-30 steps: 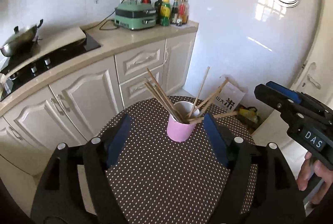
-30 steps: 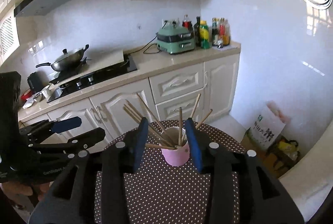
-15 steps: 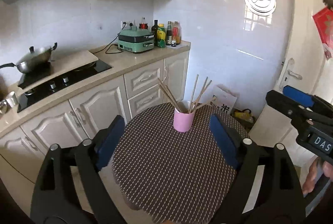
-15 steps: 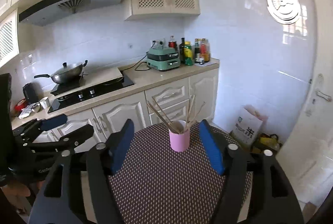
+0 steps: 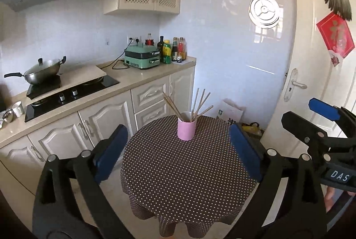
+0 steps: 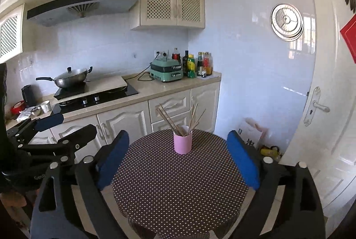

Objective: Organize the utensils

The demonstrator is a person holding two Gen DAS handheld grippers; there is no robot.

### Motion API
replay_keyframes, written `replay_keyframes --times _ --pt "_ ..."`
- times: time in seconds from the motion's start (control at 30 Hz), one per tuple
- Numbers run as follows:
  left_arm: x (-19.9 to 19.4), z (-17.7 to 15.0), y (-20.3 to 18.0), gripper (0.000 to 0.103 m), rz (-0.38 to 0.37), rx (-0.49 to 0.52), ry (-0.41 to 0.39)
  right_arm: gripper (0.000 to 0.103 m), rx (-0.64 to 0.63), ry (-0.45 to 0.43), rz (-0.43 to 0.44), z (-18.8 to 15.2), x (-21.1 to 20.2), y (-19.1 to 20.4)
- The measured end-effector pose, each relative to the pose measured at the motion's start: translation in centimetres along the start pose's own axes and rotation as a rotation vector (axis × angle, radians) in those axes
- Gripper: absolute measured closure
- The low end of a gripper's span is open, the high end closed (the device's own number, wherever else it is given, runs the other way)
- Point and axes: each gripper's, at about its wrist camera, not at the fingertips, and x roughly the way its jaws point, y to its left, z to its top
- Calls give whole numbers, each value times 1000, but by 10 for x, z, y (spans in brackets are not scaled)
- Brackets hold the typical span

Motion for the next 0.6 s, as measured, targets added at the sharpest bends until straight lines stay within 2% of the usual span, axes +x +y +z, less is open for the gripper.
replay_keyframes --times 0.27,0.6 --pt "-19 0 -15 10 18 -16 -43 12 -25 -39 17 -2 -17 -11" --pt "-34 -1 -43 9 90 -7 -103 10 -60 -76 61 -4 -34 -32"
